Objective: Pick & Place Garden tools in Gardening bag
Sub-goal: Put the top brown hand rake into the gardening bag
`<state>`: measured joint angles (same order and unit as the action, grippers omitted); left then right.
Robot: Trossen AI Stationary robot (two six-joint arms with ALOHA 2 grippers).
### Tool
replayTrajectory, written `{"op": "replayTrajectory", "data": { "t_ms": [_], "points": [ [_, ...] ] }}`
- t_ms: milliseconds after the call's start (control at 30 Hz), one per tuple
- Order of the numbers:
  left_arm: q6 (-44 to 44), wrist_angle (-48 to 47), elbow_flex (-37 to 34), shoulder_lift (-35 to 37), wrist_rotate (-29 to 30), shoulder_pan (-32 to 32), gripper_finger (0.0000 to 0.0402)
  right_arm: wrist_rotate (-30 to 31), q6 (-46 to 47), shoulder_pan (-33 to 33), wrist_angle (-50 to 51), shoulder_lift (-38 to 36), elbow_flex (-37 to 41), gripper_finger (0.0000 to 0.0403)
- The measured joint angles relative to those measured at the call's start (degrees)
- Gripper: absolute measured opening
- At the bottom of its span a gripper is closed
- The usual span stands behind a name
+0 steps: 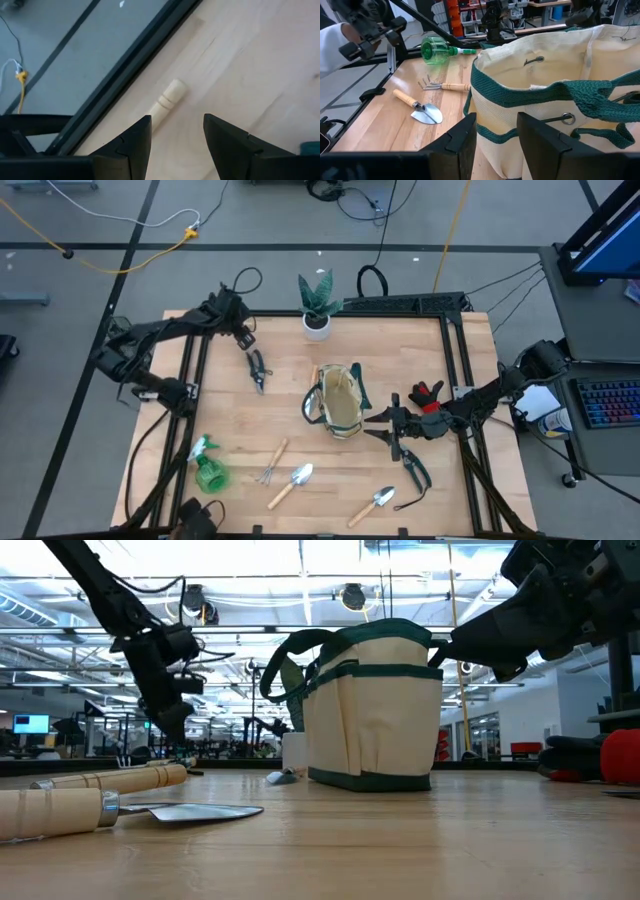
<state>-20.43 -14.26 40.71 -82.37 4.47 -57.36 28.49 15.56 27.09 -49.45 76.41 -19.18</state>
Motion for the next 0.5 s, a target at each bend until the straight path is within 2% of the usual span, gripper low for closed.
{"op": "replayTrajectory", "data": {
  "t_ms": [233, 433, 500],
  "points": [
    [-3.5, 2.1, 0.0, -3.4, -2.5, -2.2, 0.0186, 0.0, -0.1, 0.0, 0.0, 0.0, 0.0, 0.0134],
    [-2.9, 4.6, 0.0, -4.6, -3.8, -4.1, 0.0186, 0.0, -0.4, 0.0, 0.0, 0.0, 0.0, 0.0134],
    [-2.1, 4.5, 0.0, -4.7, -5.8, -4.7, 0.0186, 0.0, -0.4, 0.0, 0.0, 0.0, 0.0, 0.0134]
  ]
}}
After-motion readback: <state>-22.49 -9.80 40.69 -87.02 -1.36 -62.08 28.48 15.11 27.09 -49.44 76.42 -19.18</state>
